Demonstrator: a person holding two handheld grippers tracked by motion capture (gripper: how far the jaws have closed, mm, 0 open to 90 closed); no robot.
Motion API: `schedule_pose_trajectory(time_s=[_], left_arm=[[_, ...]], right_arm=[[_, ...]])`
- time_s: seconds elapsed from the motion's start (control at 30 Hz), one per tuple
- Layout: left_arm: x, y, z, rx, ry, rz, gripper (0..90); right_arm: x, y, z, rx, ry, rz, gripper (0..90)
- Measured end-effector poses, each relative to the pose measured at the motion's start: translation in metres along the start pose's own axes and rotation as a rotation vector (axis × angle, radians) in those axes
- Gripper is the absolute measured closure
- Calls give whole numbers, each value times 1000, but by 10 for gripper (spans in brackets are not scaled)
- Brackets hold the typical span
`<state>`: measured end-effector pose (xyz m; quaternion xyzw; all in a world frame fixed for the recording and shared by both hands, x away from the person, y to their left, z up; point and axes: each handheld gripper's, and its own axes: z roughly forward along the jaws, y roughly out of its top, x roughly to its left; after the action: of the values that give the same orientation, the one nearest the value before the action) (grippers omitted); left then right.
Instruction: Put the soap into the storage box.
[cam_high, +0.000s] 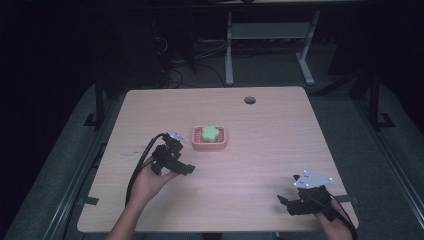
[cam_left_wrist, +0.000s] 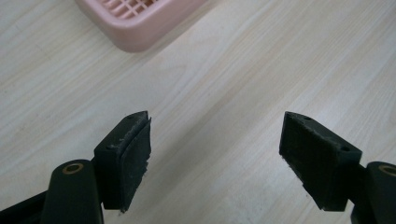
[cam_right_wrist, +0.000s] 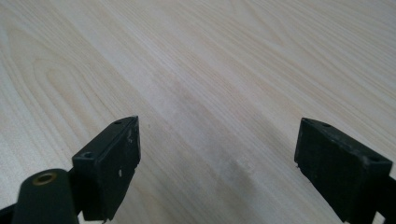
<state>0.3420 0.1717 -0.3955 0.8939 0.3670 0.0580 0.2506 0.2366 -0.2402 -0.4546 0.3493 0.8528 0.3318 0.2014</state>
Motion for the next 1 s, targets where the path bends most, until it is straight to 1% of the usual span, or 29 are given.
schedule_pose_trajectory(time_s=[0.03,0.07,0.2,0.23,0.27,0.37,0.4,0.47,0.53,0.63,0.77,1.0], left_arm=[[0,-2,0,0,0,-7,249],[0,-3,0,-1,-2,-2,249],[-1,-10,-1,-3,-5,-15,248],[0,-11,-1,0,-1,-6,248],[0,-11,-1,0,-1,-6,247],[-3,-17,-2,-5,3,-3,248],[-4,-19,-2,-12,-1,-6,248],[-5,-23,-3,-22,-5,0,248],[-6,-26,-3,-20,3,5,248],[-7,-32,-3,-24,-1,-3,248],[-7,-37,-4,-32,-21,-14,247],[-8,-51,-6,-39,-12,-22,241]], right_arm=[[0,0,0,1,0,-1,138],[0,0,0,1,1,2,138],[0,0,0,2,1,0,138],[0,0,0,2,0,0,138],[0,0,0,2,0,0,138],[0,0,0,3,1,3,138],[0,0,0,3,1,5,138],[0,0,0,3,-1,6,138],[0,0,1,4,-1,6,138],[-1,0,0,4,-2,7,138],[-1,-1,0,3,-4,15,138],[-1,-1,1,4,-7,13,138]])
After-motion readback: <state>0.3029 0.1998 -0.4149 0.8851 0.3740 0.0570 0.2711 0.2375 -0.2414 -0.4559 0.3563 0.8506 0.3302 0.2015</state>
